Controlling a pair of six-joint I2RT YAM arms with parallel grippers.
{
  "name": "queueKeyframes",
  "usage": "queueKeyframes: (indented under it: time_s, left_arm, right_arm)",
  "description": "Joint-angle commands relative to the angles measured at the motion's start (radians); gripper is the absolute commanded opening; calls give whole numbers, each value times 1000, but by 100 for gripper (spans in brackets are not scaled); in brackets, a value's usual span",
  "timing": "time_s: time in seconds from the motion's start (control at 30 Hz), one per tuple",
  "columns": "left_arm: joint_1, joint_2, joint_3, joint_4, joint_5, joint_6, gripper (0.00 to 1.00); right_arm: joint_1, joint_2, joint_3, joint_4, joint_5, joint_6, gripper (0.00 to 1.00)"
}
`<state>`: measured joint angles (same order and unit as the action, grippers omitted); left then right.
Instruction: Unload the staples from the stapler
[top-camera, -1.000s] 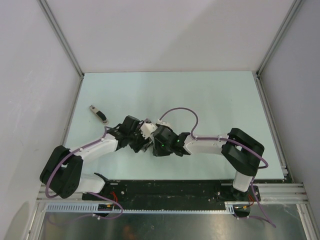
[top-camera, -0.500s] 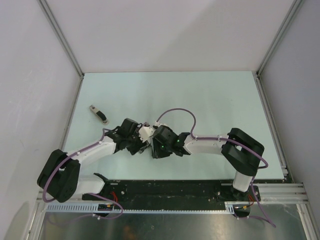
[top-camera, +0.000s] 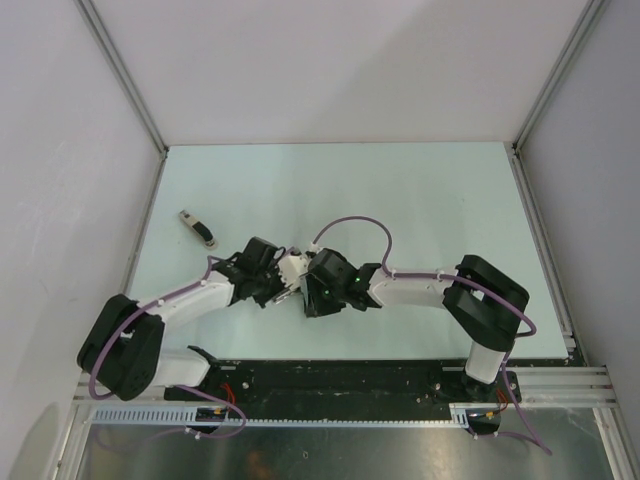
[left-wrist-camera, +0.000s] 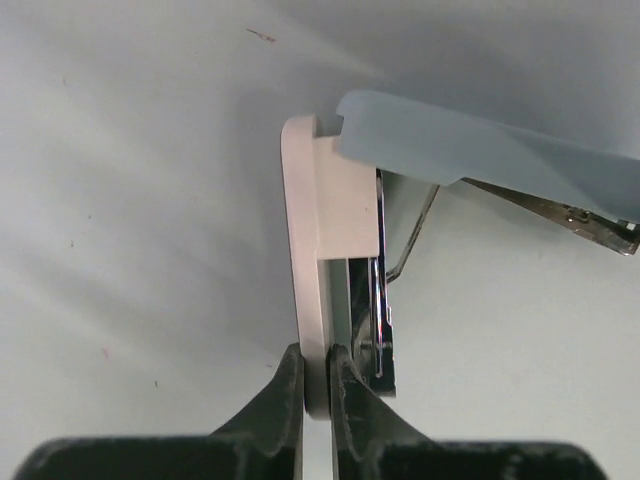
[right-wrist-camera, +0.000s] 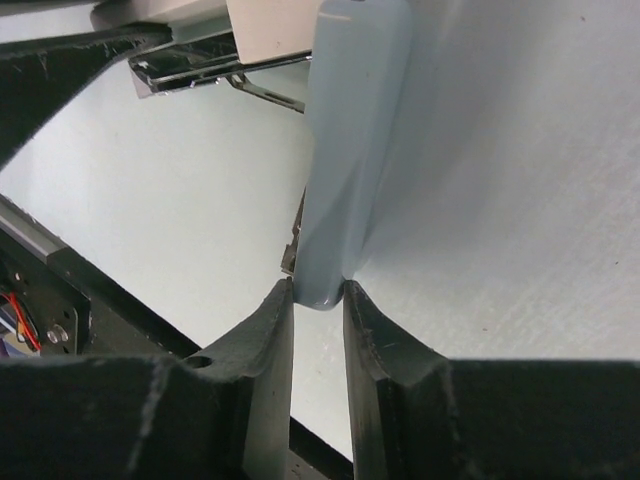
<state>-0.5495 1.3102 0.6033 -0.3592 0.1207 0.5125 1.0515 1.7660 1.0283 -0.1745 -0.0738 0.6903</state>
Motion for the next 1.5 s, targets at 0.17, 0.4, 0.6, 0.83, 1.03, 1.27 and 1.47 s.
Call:
queueKeyframes:
  time_s: [0.17,0.4,0.6,0.83,1.03,1.27,1.47]
  left_arm:
    - [-16,-257,-35,-148,-145,113,0]
    - [-17,-558,-133,-132,-310,279,0]
    - [-18,-825,-232,-75,-401,473,0]
    - [-21,-1037,-308,-11,-445,614,0]
    - [-20,-834,-142,-139,-368,367,11]
    - [-21,-632,89,-288,-99,32,42]
    - [-20,-617,119,-335,-22,-83,45]
  right_arm:
    - [49,-89,22,149,50,-231,0]
    - [150,-152,28,157,307,-408,0]
    - [258,-139,46,210,536,-601,0]
    - [338,-84,62,307,678,-705,0]
    - [299,-102,104,253,563,-524,0]
    - [205,-137,138,183,445,-353,0]
    - [157,-103,144,127,380,-318,0]
